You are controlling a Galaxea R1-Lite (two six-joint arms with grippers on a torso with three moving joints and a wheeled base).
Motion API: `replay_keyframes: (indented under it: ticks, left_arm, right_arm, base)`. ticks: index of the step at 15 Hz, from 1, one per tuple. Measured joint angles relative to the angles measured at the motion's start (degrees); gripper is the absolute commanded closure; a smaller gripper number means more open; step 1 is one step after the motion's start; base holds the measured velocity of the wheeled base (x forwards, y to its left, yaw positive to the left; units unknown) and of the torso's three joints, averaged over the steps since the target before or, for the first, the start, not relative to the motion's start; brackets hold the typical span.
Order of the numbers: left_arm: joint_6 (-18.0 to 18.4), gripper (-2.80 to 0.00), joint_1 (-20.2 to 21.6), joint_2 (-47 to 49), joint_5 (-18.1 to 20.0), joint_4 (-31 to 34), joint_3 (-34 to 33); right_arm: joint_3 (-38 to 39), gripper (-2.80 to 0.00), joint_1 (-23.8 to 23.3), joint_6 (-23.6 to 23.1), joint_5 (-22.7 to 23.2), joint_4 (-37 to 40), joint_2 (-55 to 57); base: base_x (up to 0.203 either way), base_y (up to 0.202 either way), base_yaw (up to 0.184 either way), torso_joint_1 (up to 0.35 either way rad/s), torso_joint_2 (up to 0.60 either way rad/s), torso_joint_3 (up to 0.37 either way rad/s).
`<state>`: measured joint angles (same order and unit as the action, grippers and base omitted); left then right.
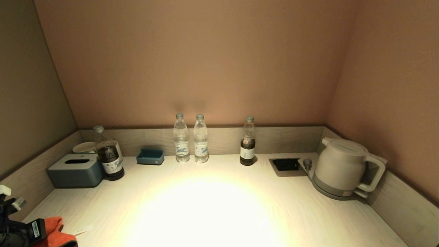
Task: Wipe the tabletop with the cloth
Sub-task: Sweep the stains on the table
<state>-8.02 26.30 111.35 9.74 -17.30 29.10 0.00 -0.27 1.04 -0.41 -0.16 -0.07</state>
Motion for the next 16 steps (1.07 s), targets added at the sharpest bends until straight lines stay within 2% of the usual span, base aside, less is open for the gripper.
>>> replay_keyframes:
  ticks: [2, 4, 12, 16]
  left_arm:
    - [-1.3, 0.00, -2.4, -0.2, 0.0, -0.1, -0.1]
    - [-4.1, 0.00, -6.1, -0.3, 0.2, -0.1, 0.0]
    - [-16.7, 0.00, -25.2, -0.3, -0.4, -0.3, 2.6]
    - [-20.9, 0.00, -33.2, 0.0, -1.4, 0.2, 4.8]
  right_arm:
    - [0.0, 0.00, 0.0, 0.1, 0.0, 0.0, 0.0]
    - [0.0, 0.00, 0.0, 0.1, 0.0, 0.0, 0.0]
    - [0.0, 0.00, 0.0, 0.1, 0.0, 0.0, 0.0]
    - [0.0, 0.00, 0.0, 0.1, 0.0, 0.0, 0.0]
  base:
    - [0.000, 0.000, 0.000, 0.000, 0.00, 0.000]
    - [0.000, 0.000, 0.000, 0.000, 0.00, 0.000]
    - [0.000, 0.000, 0.000, 0.000, 0.00, 0.000]
    - [0.000, 0.000, 0.000, 0.000, 0.00, 0.000]
